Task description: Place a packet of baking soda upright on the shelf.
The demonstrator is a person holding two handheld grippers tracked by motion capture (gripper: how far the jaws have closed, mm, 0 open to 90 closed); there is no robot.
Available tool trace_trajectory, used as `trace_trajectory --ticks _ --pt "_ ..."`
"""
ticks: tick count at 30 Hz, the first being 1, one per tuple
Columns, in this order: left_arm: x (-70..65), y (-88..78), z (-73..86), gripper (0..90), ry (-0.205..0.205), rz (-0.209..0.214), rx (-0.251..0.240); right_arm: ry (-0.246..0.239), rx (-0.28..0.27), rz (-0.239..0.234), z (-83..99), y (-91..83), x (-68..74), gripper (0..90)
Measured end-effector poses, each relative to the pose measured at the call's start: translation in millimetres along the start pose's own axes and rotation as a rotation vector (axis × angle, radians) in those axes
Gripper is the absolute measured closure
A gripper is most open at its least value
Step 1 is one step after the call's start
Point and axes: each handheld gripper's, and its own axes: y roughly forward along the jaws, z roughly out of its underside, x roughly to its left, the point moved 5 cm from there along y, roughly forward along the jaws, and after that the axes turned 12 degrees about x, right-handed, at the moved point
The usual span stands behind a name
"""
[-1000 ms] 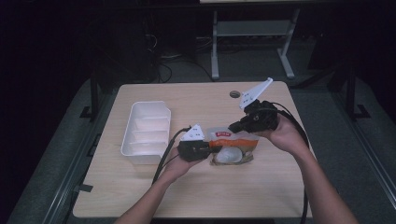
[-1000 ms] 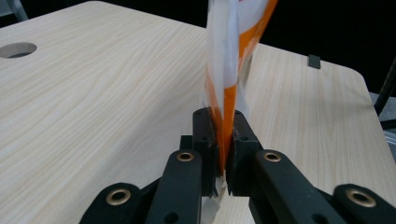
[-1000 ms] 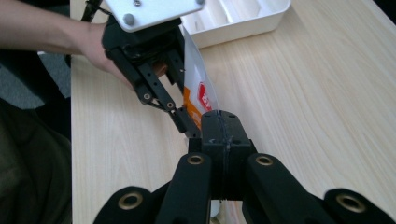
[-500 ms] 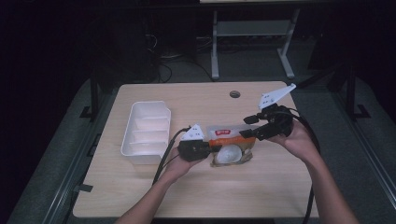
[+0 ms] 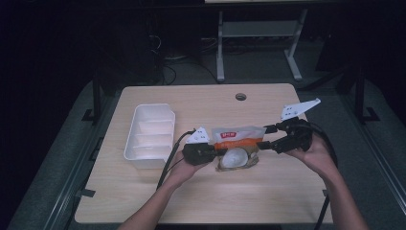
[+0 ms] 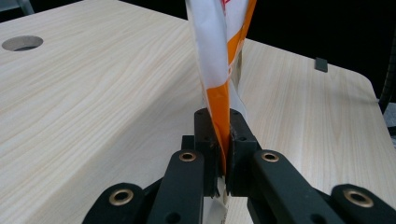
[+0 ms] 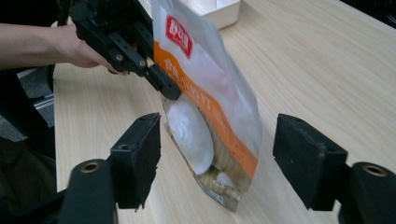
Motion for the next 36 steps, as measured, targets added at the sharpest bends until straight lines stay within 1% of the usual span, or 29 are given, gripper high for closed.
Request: trace_trajectory --ticks 1,9,12,14,18,21,24,28,30,33,36 --pt "0.0 0.0 0.0 85.5 0.000 0.000 0.000 0.005 -0.003 0.000 5.2 2.3 -1.1 29.9" --pt "0.9 0.1 -0.3 85.5 -0.001 -0.002 0.006 0.024 -0.011 -0.001 17.6 8.9 -3.2 27.7" --pt "1.0 0.4 -0.4 85.4 -0.005 -0.001 0.004 0.038 -0.010 -0.005 25.8 16.0 -5.2 26.9" --pt "0.8 0.4 -0.5 85.4 -0.007 -0.001 0.003 0.046 -0.012 -0.008 27.6 17.8 -5.6 26.8" --pt "0.0 0.1 -0.7 85.3 -0.003 -0.006 0.008 0.067 -0.016 -0.024 36.0 30.9 -8.1 27.9" --pt "-0.4 0.2 -0.8 85.3 -0.001 -0.006 0.009 0.074 -0.016 -0.024 37.8 39.3 -9.1 30.6" --pt "-0.6 0.3 -0.8 85.3 -0.002 -0.002 0.008 0.081 -0.019 -0.023 37.5 47.4 -12.6 31.3" --pt "-1.2 0.6 -0.9 85.2 0.002 0.001 0.009 0.083 -0.049 -0.034 33.5 54.5 -17.9 36.3" --pt "-1.5 0.6 -0.9 85.2 0.003 0.002 0.008 0.068 -0.064 -0.040 30.7 56.9 -19.2 41.1" --pt "-1.9 0.5 -0.9 85.1 0.003 0.003 0.008 0.051 -0.076 -0.059 28.3 60.6 -19.9 51.2" --pt "-2.2 0.4 -0.9 84.7 0.004 -0.001 0.009 0.021 -0.080 -0.068 26.5 63.2 -18.1 61.7"
